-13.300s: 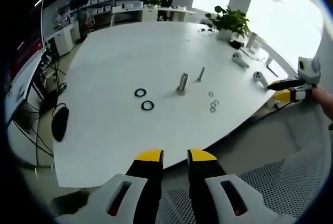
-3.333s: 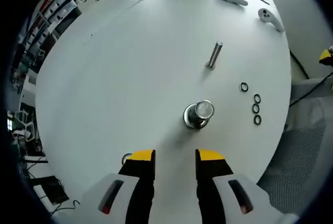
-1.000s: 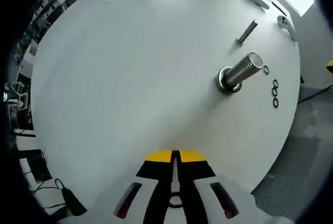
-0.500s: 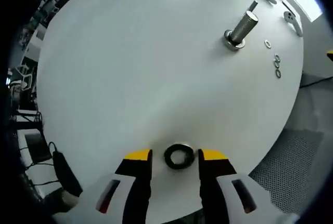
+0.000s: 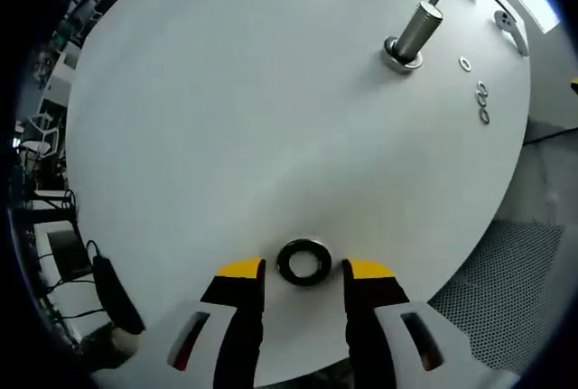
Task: Place the washer onto the threaded stud by aligning its center hole with the stud, sliding it down to the base, and recovering from edge contact or off-axis alignment until the washer reaches the visible bottom stop.
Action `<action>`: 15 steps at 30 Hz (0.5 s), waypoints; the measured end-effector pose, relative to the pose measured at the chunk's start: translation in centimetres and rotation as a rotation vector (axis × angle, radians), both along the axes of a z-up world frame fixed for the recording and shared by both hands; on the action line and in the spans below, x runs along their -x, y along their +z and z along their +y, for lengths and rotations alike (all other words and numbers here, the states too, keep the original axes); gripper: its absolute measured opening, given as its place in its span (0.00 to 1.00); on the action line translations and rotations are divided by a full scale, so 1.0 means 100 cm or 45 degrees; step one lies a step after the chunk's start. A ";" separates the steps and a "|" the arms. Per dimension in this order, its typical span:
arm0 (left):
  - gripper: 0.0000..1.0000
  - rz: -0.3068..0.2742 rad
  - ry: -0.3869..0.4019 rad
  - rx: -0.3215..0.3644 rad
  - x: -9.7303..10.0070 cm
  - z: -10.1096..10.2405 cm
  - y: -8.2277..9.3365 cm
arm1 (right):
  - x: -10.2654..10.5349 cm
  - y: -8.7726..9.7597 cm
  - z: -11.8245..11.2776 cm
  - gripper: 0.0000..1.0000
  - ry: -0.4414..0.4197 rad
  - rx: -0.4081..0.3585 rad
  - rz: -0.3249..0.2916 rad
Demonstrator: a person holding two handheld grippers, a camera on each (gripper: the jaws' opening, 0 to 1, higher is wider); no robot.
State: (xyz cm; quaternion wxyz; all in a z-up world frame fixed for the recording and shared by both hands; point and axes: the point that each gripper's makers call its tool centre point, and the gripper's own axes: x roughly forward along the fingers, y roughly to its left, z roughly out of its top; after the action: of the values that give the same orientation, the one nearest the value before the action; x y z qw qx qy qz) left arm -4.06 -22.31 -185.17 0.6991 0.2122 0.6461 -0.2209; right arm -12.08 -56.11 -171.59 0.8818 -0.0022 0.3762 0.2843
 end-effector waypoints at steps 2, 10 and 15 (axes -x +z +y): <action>0.33 0.004 0.001 0.002 0.000 0.000 0.000 | 0.000 0.000 0.000 0.35 0.002 0.002 0.001; 0.20 0.026 -0.021 -0.007 -0.001 -0.001 0.004 | 0.000 0.000 0.000 0.35 -0.002 0.003 0.003; 0.19 0.007 0.022 0.008 -0.002 0.003 0.004 | 0.000 -0.001 0.000 0.35 0.001 0.006 0.006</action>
State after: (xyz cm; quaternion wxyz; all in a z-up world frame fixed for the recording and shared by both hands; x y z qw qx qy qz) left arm -3.87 -22.05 -184.78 0.6999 0.2038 0.6491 -0.2173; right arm -12.10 -56.14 -171.71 0.8809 -0.0038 0.3788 0.2838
